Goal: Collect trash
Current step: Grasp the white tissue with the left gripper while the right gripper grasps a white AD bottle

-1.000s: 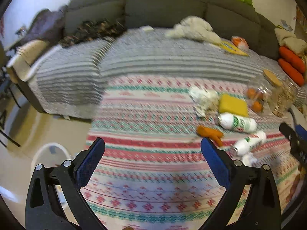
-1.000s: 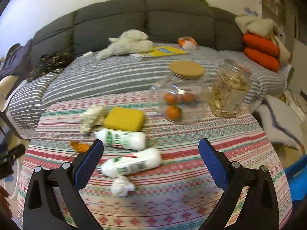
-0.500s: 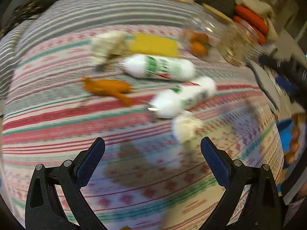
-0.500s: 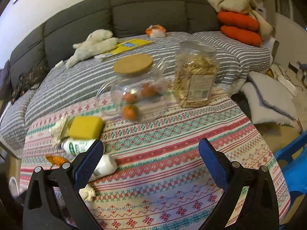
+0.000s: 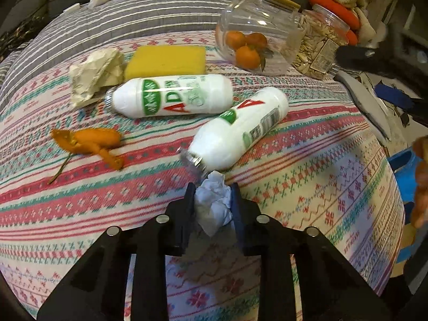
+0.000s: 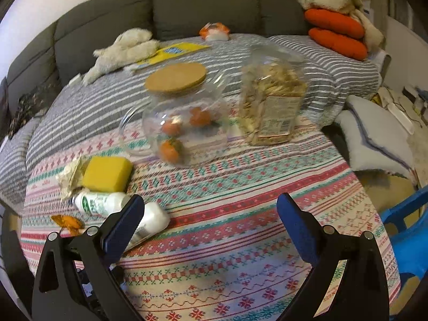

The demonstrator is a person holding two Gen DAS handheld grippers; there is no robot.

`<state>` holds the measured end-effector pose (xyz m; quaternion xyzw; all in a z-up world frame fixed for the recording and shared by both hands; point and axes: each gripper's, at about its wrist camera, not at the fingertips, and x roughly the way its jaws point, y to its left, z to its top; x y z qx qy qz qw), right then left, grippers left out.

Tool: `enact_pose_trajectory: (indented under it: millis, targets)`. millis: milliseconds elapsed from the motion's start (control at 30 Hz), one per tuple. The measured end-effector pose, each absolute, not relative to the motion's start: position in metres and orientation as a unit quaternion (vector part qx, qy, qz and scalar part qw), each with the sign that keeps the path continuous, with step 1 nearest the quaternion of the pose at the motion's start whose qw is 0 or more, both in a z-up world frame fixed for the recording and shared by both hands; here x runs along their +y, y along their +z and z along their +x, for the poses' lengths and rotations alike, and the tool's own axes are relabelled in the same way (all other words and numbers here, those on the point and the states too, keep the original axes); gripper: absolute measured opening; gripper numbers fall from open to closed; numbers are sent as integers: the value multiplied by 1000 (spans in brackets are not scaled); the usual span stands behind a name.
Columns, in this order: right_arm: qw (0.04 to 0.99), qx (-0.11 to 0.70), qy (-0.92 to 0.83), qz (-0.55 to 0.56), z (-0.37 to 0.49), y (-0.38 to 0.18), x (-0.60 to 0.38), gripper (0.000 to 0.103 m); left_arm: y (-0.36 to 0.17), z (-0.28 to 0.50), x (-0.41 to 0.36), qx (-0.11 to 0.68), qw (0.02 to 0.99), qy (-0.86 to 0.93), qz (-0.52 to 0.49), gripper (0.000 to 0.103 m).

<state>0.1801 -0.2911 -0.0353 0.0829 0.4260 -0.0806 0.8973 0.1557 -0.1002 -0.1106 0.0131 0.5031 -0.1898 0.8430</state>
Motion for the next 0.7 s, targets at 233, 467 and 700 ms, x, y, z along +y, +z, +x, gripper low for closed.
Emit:
enact_pose_trajectory:
  millis: [233,467,700]
  targets:
    - [882,462,-36,91,190,-59,-265,96,-89,136,-62,498,853,-154,22,24]
    - [849,496,-59,170,202,-92,-237,94,-62,124,-23,472,874,-116,18,24]
    - [853,504,-29,131,203,-112,-215,57,-53,119,-8,458,883,-98,36,24]
